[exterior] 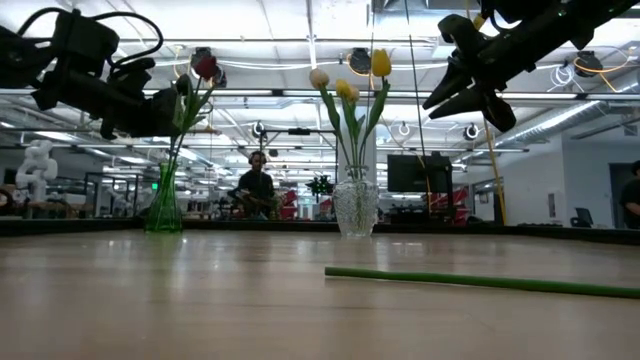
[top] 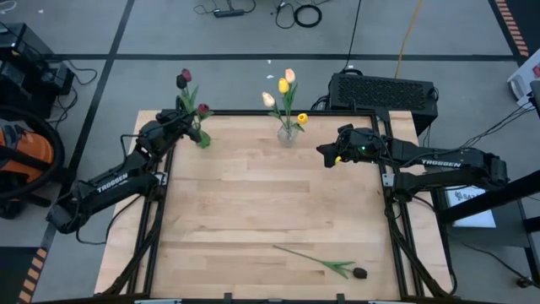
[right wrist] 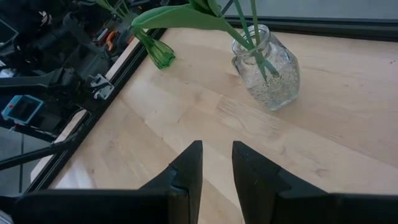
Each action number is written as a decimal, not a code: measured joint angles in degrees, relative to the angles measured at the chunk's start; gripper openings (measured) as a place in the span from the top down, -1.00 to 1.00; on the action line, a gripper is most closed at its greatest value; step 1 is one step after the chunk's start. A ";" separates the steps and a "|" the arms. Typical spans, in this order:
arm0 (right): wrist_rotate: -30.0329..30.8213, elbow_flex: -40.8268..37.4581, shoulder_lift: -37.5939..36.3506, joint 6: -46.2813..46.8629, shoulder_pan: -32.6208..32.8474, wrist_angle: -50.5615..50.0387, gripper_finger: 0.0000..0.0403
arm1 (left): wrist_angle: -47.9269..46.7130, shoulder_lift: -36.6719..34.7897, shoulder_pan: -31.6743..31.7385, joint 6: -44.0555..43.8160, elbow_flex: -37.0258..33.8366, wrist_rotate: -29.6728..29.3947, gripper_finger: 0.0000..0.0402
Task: Sort flowers into vase by color
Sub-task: Put the top black tulip into the green vase, then put the black tulip into the green vase
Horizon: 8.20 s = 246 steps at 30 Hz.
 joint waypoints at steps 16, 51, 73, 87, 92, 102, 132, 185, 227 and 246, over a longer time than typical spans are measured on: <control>0.17 0.00 0.38 -0.38 0.00 -0.01 0.61 | -0.37 0.00 -0.01 -0.43 0.52 1.70 0.22; -4.66 -0.02 -6.69 -5.41 3.31 -20.67 0.61 | -50.01 -1.58 -21.66 -20.10 31.74 17.42 0.31; -6.18 0.00 -19.15 -6.95 4.26 -33.09 0.61 | -13.13 43.51 -61.35 -9.26 42.95 0.67 0.40; -13.45 0.00 -19.12 -10.85 4.26 -34.06 0.61 | 6.43 63.11 -62.93 -8.58 56.38 1.89 0.35; -15.50 0.00 -19.13 -11.85 4.28 -35.66 0.61 | 8.09 65.98 -62.90 -10.84 59.28 0.77 0.13; -17.06 0.02 -20.32 -12.09 4.28 -39.84 0.61 | 11.92 68.52 -63.40 -9.10 62.12 -0.02 -0.10; -16.41 0.02 -24.22 -6.83 4.28 -44.30 0.61 | -25.70 96.71 -69.97 6.00 94.33 6.01 -0.07; -14.72 0.02 -24.22 4.00 4.28 -41.12 0.61 | -16.99 111.77 -76.92 -1.49 105.85 4.33 -0.07; -14.80 0.00 -24.16 -12.92 4.27 -40.92 0.61 | -54.88 81.08 -60.32 6.38 105.70 -2.89 1.00; -11.86 0.00 -12.42 -25.18 4.28 -27.76 0.61 | -62.81 40.97 -51.08 4.83 78.42 -19.73 1.00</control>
